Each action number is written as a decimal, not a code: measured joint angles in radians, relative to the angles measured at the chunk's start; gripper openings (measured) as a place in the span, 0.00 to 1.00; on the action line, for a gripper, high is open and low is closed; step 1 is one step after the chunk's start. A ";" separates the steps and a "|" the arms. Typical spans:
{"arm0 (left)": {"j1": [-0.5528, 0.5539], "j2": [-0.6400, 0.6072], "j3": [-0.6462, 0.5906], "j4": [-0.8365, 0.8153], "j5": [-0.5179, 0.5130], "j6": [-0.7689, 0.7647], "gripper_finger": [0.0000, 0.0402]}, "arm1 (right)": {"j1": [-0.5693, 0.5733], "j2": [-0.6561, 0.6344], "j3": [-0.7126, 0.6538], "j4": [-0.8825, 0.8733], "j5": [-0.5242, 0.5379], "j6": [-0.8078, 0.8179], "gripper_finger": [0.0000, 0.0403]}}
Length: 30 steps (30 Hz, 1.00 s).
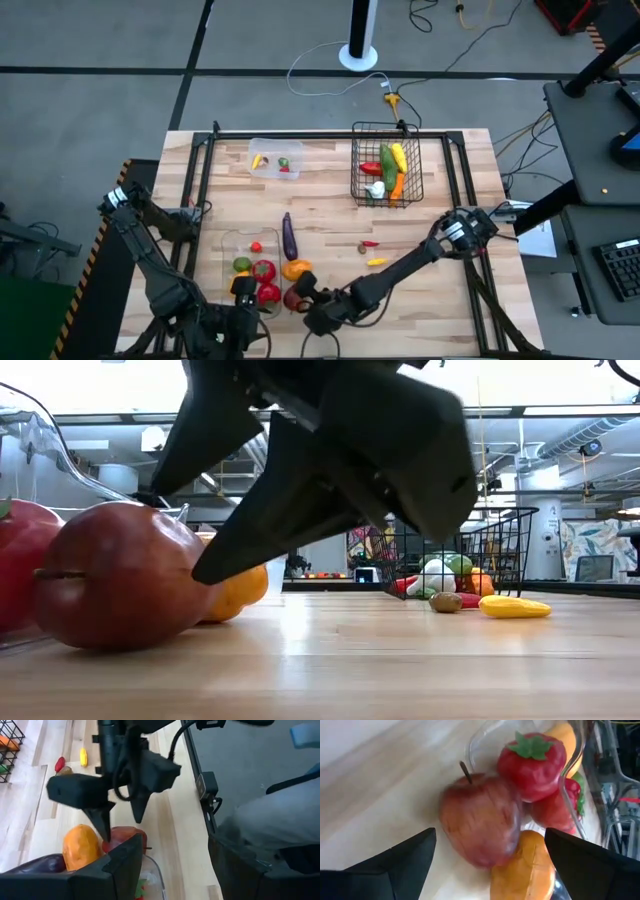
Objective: Sort produce into baskets
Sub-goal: Put the red apple into the transparent bin
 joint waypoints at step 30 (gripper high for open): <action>0.000 0.000 -0.001 0.005 0.000 -0.020 0.52 | -0.045 0.059 -0.001 0.063 -0.153 -0.054 0.69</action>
